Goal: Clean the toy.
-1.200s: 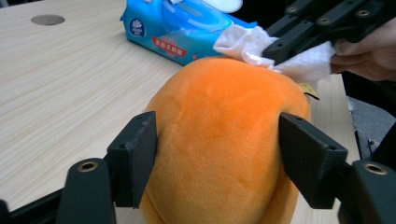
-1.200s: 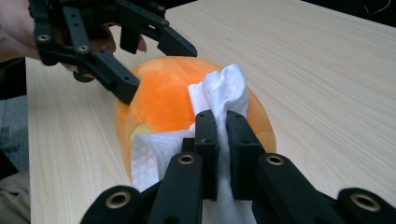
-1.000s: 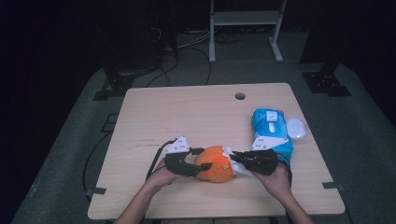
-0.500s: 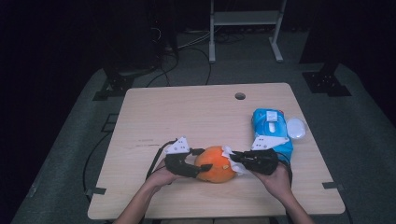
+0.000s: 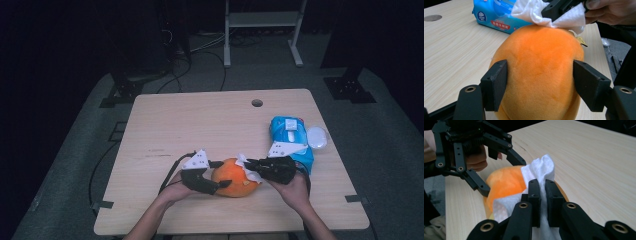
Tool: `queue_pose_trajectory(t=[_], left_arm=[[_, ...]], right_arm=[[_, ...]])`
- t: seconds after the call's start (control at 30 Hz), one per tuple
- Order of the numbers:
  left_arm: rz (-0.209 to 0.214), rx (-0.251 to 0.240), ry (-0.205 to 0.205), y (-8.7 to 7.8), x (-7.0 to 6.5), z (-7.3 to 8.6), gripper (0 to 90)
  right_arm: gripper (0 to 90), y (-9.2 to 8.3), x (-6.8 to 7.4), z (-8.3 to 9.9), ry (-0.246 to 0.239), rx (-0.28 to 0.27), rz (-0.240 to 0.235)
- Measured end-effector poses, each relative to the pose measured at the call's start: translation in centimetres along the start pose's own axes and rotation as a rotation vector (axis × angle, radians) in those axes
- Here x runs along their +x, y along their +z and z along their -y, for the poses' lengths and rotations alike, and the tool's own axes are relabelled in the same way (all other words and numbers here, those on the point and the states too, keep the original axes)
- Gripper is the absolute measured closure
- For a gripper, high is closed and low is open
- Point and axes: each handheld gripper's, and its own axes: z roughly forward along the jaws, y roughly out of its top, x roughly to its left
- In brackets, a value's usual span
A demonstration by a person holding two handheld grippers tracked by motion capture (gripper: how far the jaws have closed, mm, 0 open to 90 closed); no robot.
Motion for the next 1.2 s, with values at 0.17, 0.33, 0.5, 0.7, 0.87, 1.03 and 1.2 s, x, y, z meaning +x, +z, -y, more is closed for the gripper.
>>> queue_pose_trajectory(t=[0.17, 0.33, 0.5, 0.7, 0.87, 1.03, 1.2], left_arm=[[0.009, 0.000, -0.008, -0.2, 0.2, 0.3, 30.6], [0.006, 0.002, -0.002, 0.1, 0.0, 0.0, 30.2], [0.006, 0.007, -0.007, 0.0, 0.0, -0.1, 26.4], [0.004, 0.010, -0.076, -0.3, 0.6, 0.1, 15.1], [0.034, 0.019, -0.102, 0.1, 0.6, 0.3, 28.1], [0.030, 0.041, -0.049, 0.3, -0.5, -0.6, 30.5], [0.024, 0.043, -0.037, 0.5, -0.6, -0.5, 26.6]], right_arm=[[83.2, -0.5, -1.2, 1.2, 0.042, 0.032, 0.030], [83.2, -0.8, -0.7, 0.5, 0.045, -0.003, -0.009], [83.2, 0.2, 1.2, -0.6, -0.041, 0.025, -0.017], [83.2, -0.4, -0.4, 0.4, 0.017, 0.022, -0.023], [83.1, -1.0, -0.6, 0.3, 0.015, 0.019, -0.004], [83.2, -0.8, 1.3, -1.3, -0.057, -0.002, -0.028], [83.2, -0.5, 1.4, -1.1, -0.068, 0.022, -0.027]])
